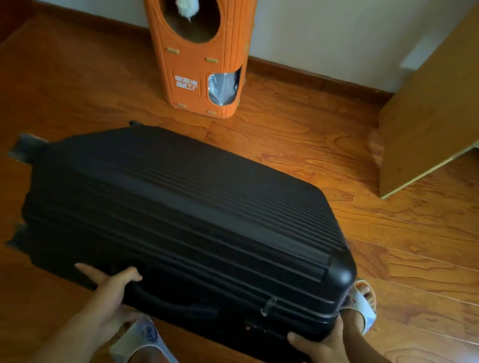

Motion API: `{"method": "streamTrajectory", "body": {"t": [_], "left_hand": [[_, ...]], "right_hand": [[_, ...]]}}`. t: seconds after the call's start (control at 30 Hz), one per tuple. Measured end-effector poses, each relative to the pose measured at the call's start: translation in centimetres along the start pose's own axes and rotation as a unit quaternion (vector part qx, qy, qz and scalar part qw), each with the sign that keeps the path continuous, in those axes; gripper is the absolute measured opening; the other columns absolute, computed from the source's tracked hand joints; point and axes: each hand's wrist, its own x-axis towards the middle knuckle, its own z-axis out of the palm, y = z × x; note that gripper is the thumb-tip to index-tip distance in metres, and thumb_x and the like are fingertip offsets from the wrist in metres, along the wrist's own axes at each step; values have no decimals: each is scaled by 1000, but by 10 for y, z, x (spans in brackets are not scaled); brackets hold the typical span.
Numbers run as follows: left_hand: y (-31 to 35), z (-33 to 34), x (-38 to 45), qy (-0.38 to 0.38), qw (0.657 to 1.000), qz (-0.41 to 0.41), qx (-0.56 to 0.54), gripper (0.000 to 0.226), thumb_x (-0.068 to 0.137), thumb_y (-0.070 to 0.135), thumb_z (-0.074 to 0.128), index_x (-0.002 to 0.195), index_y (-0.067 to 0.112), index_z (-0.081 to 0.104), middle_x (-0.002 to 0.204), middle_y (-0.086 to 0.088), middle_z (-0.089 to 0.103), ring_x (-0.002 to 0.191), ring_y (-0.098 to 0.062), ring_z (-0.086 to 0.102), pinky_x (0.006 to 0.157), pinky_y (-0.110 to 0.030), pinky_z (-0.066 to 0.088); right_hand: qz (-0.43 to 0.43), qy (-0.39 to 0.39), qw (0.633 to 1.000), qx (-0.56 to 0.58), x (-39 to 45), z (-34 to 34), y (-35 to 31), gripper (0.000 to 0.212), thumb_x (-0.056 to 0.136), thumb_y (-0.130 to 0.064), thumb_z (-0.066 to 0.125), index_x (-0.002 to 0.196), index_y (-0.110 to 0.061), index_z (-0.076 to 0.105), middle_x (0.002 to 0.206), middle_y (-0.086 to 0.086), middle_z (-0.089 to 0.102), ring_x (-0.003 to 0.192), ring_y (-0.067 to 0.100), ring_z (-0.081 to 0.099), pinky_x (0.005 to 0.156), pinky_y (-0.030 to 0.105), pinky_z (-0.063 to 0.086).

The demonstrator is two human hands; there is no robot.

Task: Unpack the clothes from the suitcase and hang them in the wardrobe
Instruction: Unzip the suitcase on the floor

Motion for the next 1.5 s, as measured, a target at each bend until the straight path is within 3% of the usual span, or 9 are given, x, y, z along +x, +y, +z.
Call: {"method": "streamTrajectory", "body": {"t": [0.3, 0.47, 0.7, 0.83, 0.97, 1.2, 1.3, 1.37, 1.5], "left_hand": [[-54, -1, 69, 44, 999, -24, -9, 121, 77, 8, 74, 149, 61, -8, 145, -23, 43, 119, -49, 55, 74, -67, 57], [-12, 52, 86, 23, 998, 52, -20, 116, 90, -4, 58, 150, 55, -22, 148, -11, 42, 128, -41, 50, 88, -68, 53], [6, 94, 168, 15, 996, -2, -83, 116, 91, -16, 50, 152, 56, -18, 163, -16, 22, 137, -48, 42, 92, -65, 53], [-12, 116, 197, 24, 1000, -12, -9, 99, 98, -15, 43, 156, 54, 4, 131, -17, 55, 103, -28, 69, 100, -46, 53], [-36, 118, 216, 54, 997, -8, -46, 77, 100, -9, 48, 150, 48, 36, 128, -4, 61, 104, -20, 70, 106, -41, 51], [-58, 129, 188, 71, 988, -37, 131, 87, 98, -7, 51, 162, 38, 11, 143, -10, 51, 121, -26, 59, 109, -47, 47], [-69, 163, 152, 72, 942, -20, 326, 45, 98, 2, 52, 141, 15, 51, 127, -13, 61, 111, -33, 60, 101, -49, 52], [-76, 191, 112, -29, 882, 151, 446, 20, 98, 7, 54, 101, 21, 69, 95, 2, 67, 90, -23, 65, 81, -40, 57], [-57, 252, 58, -148, 635, 581, 488, 20, 93, 11, 52, 98, 16, 71, 98, 8, 65, 94, -14, 60, 79, -30, 50]], "right_hand": [[-7, 97, 987, -130, 41, 7, -15, 97, 65, 9, 84, 139, -34, 39, 121, -1, 66, 115, 20, 62, 98, 50, 52], [-2, 111, 984, -138, 108, 17, -34, 97, 62, 8, 83, 136, -34, 37, 120, 0, 64, 113, 22, 62, 95, 51, 55], [27, 84, 996, 9, 189, 32, -56, 90, 71, 25, 43, 140, -33, 35, 120, 12, 56, 104, 33, 58, 74, 48, 60], [44, 73, 990, 111, 213, 23, -54, 73, 73, 23, 39, 131, -20, 52, 127, 16, 58, 115, 39, 58, 89, 48, 57], [68, 54, 984, 155, 225, 16, -38, 69, 69, 17, 42, 128, -15, 58, 128, 19, 63, 116, 39, 59, 102, 49, 50], [85, 70, 994, 22, 219, 9, -10, 79, 80, 16, 45, 135, -39, 54, 137, -10, 59, 128, 23, 53, 104, 47, 43], [103, 53, 992, -46, 210, 5, -12, 92, 82, 16, 44, 149, -46, 35, 149, -19, 40, 132, 19, 45, 103, 45, 43], [108, 46, 990, -82, 209, 3, -17, 93, 83, 15, 44, 151, -47, 30, 146, -16, 42, 121, 18, 52, 96, 43, 47], [64, 50, 987, -140, 209, 0, -19, 76, 89, 9, 48, 148, -38, 34, 136, -1, 55, 106, 11, 60, 78, 24, 52]]}}
